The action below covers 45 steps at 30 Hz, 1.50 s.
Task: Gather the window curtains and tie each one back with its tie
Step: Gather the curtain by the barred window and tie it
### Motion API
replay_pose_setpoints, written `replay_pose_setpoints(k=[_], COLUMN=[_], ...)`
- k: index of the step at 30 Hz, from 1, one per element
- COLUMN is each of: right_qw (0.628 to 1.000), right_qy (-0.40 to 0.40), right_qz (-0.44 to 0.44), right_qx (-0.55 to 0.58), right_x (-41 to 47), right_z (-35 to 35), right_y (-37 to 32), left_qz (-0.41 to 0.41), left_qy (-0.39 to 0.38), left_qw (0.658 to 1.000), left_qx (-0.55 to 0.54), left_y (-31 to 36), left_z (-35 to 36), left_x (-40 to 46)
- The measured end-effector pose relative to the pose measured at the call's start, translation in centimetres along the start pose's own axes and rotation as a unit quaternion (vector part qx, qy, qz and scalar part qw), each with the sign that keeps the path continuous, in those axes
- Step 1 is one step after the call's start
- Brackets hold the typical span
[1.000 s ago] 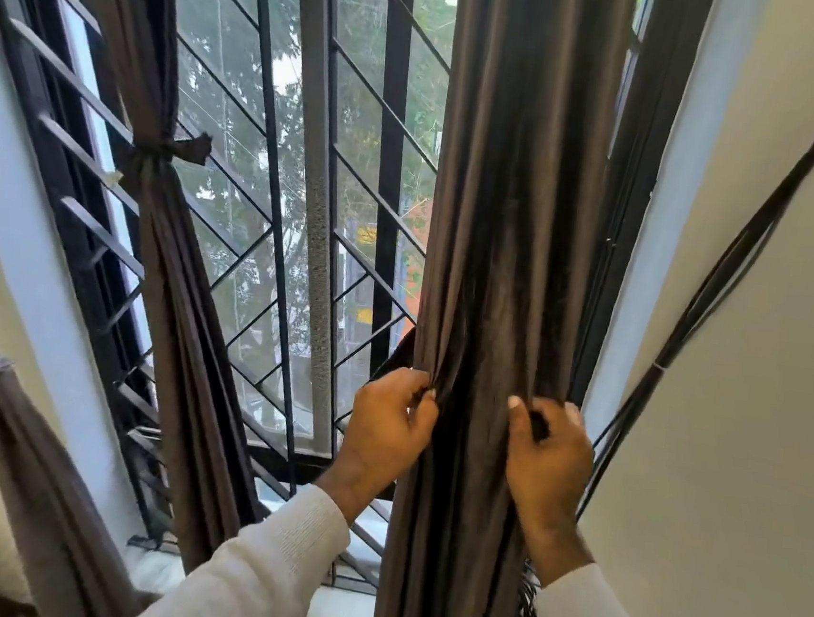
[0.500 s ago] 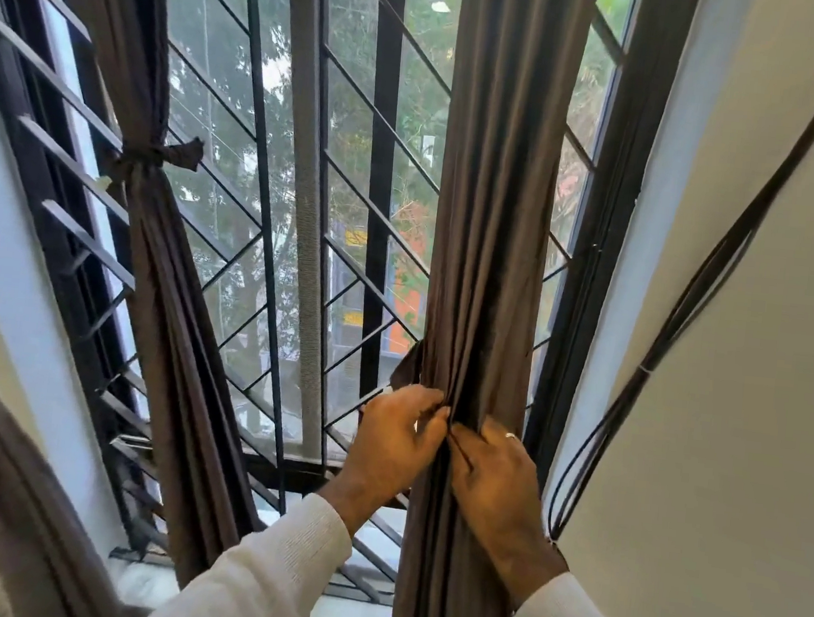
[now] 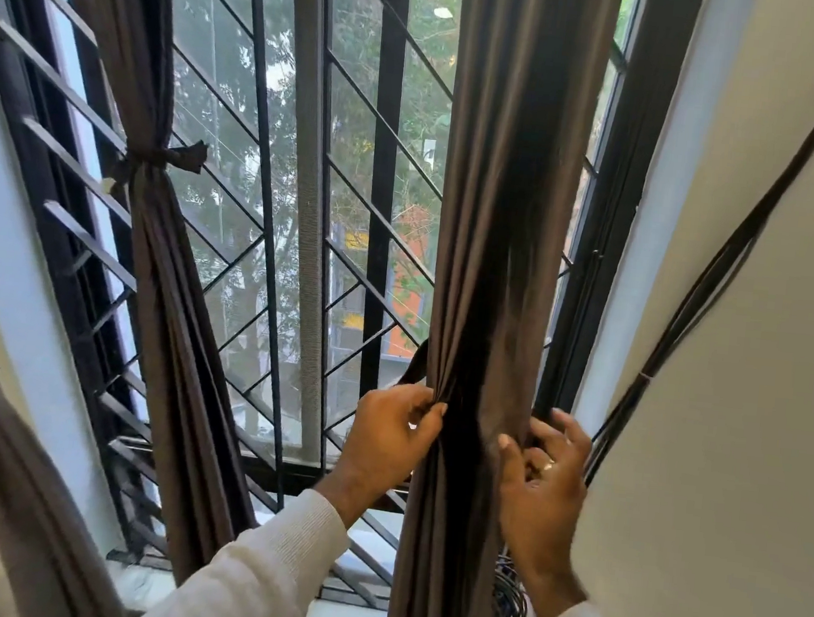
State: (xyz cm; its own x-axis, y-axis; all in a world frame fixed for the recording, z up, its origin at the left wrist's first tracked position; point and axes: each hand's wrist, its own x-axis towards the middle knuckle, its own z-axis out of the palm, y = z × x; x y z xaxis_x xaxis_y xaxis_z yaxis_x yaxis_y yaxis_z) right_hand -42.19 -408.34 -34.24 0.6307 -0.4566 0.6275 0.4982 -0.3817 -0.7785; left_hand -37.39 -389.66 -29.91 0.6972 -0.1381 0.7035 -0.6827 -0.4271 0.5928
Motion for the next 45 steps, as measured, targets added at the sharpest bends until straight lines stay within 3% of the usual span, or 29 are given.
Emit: replay_pose_setpoints(k=[2, 5, 8, 11, 16, 18, 20, 24, 28, 31, 32, 35, 38, 41, 45], right_qw=[0.995, 0.945, 0.957, 0.938, 0.933, 0.915, 0.919, 0.987, 0.987, 0.964, 0.964, 0.997, 0.977, 0.955, 0.926], right_qy=[-0.005, -0.093, -0.071, -0.129, -0.195, -0.237, -0.225, -0.047, -0.129, -0.164, -0.162, -0.049, 0.015, -0.023, -0.116], right_qz=[-0.056, -0.202, -0.172, -0.221, -0.182, -0.224, -0.245, -0.061, 0.042, 0.190, 0.182, -0.002, -0.148, -0.217, -0.241], right_qx=[-0.081, -0.239, -0.220, -0.235, -0.241, -0.236, -0.213, -0.142, -0.082, 0.092, 0.106, -0.053, -0.150, -0.201, -0.266], right_x=[-0.9, -2.3, -1.7, -2.0, -1.5, -0.8, 0.1, 3.6, 5.7, 7.6, 7.8, 5.8, 2.1, -0.8, -2.5], right_z=[0.1, 0.5, 1.0, 1.7, 2.0, 1.7, 1.0, 0.2, 1.1, 1.3, 1.3, 1.1, 1.1, 1.5, 2.5], right_y=[0.4, 1.1, 1.2, 2.1, 2.8, 2.6, 2.2, 1.8, 1.4, 1.2, 1.2, 0.2, -1.1, -0.1, 1.3], left_qz=[-0.001, 0.012, 0.036, 0.045, 0.052, 0.043, 0.030, 0.008, 0.011, 0.008, 0.007, -0.002, -0.003, 0.004, 0.027], left_qy=[-0.005, -0.019, -0.037, -0.052, -0.061, -0.053, -0.046, -0.051, -0.074, -0.091, -0.092, -0.073, -0.062, -0.050, -0.058], left_qw=[1.000, 1.000, 0.998, 0.997, 0.997, 0.997, 0.998, 0.999, 0.997, 0.996, 0.996, 0.997, 0.998, 0.999, 0.998], left_qx=[-0.012, 0.006, 0.019, 0.026, 0.015, 0.024, 0.038, 0.006, 0.002, -0.006, -0.004, 0.005, -0.010, -0.011, 0.007], left_y=[0.1, 0.5, 0.7, 0.3, 0.6, 0.5, -0.2, -1.1, -0.9, -0.6, -0.5, -0.5, -0.5, -0.4, -0.1], left_z=[0.0, 0.3, 0.7, 0.9, 0.6, 0.3, 0.0, -0.8, -1.1, -1.4, -1.6, -1.9, -2.1, -2.0, -1.5], left_x=[0.0, 0.2, 0.3, 0.3, 0.6, 0.8, 1.1, 1.3, 1.4, 1.5, 1.5, 1.3, 0.9, 0.5, 0.2])
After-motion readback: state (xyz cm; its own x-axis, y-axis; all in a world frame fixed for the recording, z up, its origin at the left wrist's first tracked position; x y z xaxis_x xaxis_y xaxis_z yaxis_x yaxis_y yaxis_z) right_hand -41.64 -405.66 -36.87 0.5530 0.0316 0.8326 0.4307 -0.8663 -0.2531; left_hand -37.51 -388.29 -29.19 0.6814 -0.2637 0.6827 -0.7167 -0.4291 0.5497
